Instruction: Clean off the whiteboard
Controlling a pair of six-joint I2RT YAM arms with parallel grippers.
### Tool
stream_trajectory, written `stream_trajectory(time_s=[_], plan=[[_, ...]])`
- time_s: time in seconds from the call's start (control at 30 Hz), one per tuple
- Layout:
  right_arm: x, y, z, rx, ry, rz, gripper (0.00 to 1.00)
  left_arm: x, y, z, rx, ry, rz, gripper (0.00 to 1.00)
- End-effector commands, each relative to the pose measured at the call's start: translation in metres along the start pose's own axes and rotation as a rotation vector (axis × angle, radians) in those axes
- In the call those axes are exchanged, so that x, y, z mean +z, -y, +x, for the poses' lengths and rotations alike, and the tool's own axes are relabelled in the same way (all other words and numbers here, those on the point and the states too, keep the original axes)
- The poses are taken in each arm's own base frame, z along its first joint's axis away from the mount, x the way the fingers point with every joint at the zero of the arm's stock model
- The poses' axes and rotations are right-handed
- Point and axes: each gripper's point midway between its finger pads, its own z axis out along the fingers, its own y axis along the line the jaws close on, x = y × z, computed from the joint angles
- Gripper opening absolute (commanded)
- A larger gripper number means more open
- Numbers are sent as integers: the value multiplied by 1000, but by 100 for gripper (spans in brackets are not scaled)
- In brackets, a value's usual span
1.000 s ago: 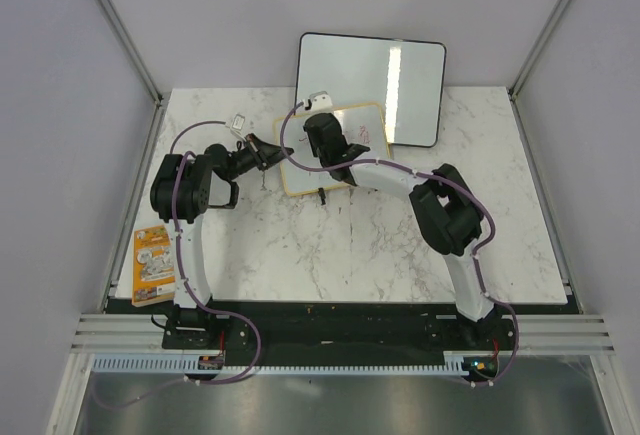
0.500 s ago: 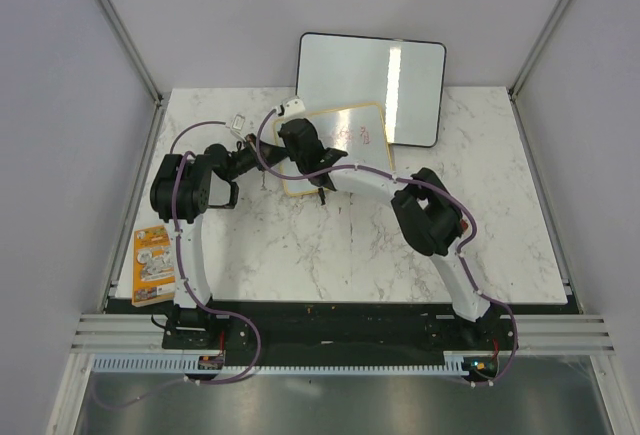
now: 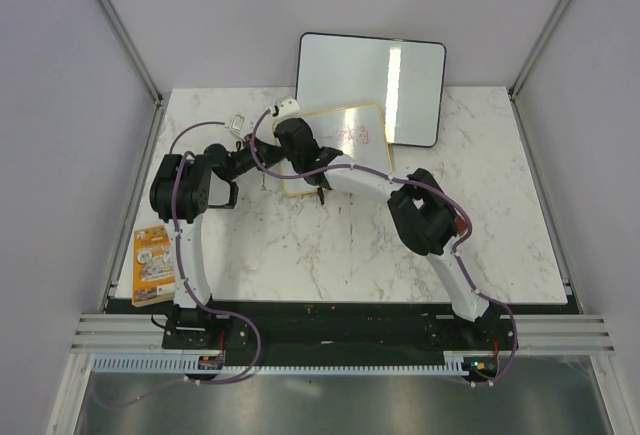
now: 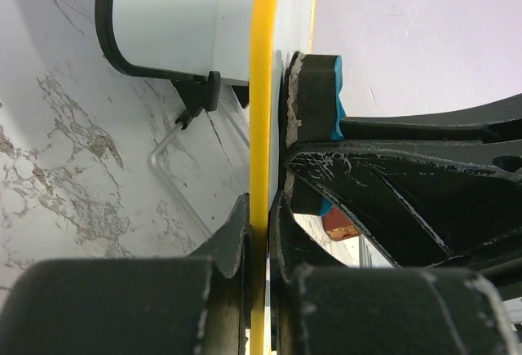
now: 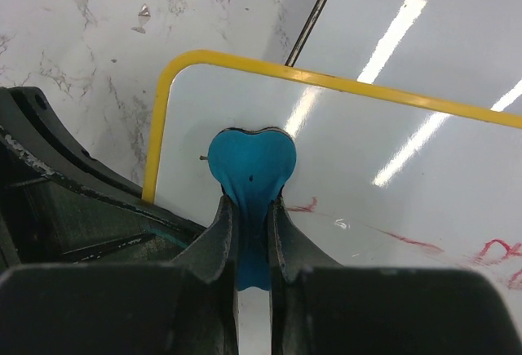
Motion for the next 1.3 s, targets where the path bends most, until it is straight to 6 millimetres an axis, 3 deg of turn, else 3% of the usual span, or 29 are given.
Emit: stream_trajectory(time_s=[0.0,0.17,0.33,0.73,1.0,1.27], plan=[[26,-1,47,28,-84,-37,0,0,35,17,265,-43,184,2],[32,45,55,57,-108,42,0,0,35,18,266,-43,184,2],[32,77,48,83,-99,90,0,0,35,18,266,-43,184,2],[29,110,68,40,-143,205,0,0,35,18,266,-44,185,2],[18,109,97,-48,-232,203,0,0,35,18,266,-44,185,2],[-4,80,139,-102,-344,94,0,0,35,18,263,-44,183,2]])
